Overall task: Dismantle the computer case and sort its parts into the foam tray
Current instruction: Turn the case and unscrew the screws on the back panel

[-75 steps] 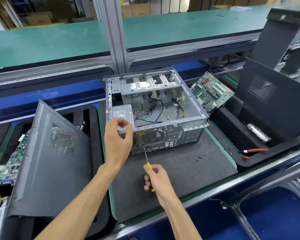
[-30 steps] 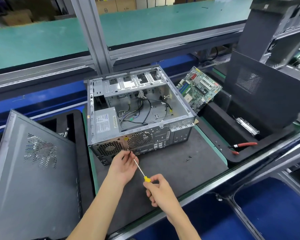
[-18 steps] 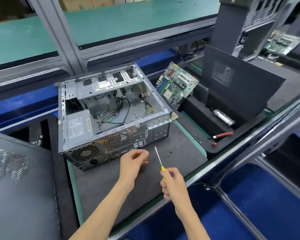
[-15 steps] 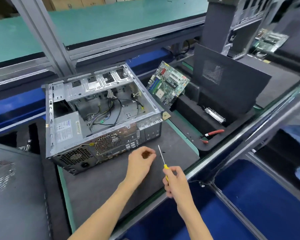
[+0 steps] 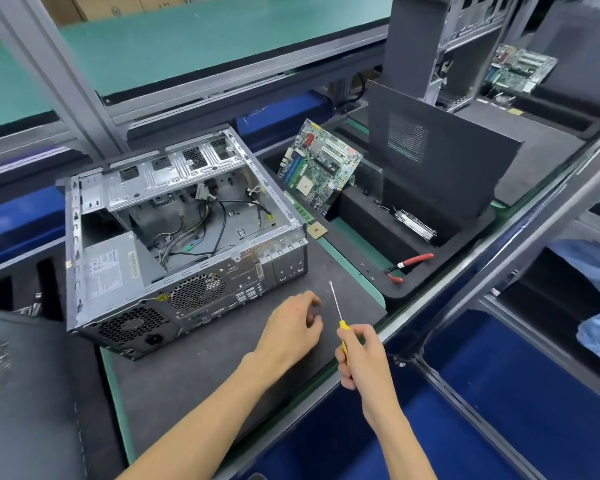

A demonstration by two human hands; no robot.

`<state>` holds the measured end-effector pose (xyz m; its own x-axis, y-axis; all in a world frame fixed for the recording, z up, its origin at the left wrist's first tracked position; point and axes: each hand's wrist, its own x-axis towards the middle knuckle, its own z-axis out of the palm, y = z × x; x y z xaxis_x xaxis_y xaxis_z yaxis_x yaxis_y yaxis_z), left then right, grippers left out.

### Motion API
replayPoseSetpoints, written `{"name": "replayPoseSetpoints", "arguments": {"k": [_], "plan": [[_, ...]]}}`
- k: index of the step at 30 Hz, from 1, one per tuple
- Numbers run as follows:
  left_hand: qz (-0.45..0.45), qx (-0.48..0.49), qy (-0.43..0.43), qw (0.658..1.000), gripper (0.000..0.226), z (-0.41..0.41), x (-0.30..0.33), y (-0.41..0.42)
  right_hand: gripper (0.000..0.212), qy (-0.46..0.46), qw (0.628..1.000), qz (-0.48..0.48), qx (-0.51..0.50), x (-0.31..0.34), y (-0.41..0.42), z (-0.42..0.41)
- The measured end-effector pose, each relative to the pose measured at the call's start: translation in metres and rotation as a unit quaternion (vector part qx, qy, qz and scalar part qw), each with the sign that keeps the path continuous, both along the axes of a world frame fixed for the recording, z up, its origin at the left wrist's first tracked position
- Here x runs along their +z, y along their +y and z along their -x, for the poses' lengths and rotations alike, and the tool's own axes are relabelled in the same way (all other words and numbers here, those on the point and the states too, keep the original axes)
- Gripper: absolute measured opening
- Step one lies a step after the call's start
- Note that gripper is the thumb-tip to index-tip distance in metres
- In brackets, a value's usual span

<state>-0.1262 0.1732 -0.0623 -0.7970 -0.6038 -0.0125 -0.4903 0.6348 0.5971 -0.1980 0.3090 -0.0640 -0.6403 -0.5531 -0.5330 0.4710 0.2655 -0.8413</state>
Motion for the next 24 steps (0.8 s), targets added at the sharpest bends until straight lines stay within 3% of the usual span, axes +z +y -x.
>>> {"name": "replayPoseSetpoints", "arguments": {"k": [3, 6, 8, 11, 13, 15, 24], "plan": [[0.075, 0.034, 0.081, 0.993, 0.015, -0.02, 0.03, -0.005, 0.014, -0.006, 1.0, 0.0, 0.023, 0.0, -0.014, -0.011], [0.185, 0.045, 0.212, 0.959, 0.013, -0.045, 0.073, -0.024, 0.017, -0.018, 0.998, -0.001, 0.067, -0.002, -0.031, -0.029], [0.26, 0.044, 0.222, 0.939, 0.019, -0.064, 0.097, -0.048, 0.018, -0.015, 0.994, 0.005, 0.107, -0.003, -0.042, -0.044], [0.243, 0.072, 0.102, 0.962, 0.041, -0.092, 0.119, -0.088, 0.019, 0.011, 0.988, -0.001, 0.155, -0.002, -0.057, -0.064], [0.158, 0.085, -0.072, 0.981, 0.061, -0.103, 0.12, -0.109, 0.018, 0.022, 0.985, -0.005, 0.17, -0.002, -0.064, -0.074], [0.093, 0.066, -0.202, 0.973, 0.075, -0.104, 0.113, -0.122, 0.017, 0.032, 0.984, -0.007, 0.174, -0.002, -0.069, -0.08], [0.15, 0.074, -0.147, 0.975, 0.062, -0.107, 0.081, -0.138, 0.015, 0.045, 0.988, 0.0, 0.145, 0.003, -0.077, -0.085]]}}
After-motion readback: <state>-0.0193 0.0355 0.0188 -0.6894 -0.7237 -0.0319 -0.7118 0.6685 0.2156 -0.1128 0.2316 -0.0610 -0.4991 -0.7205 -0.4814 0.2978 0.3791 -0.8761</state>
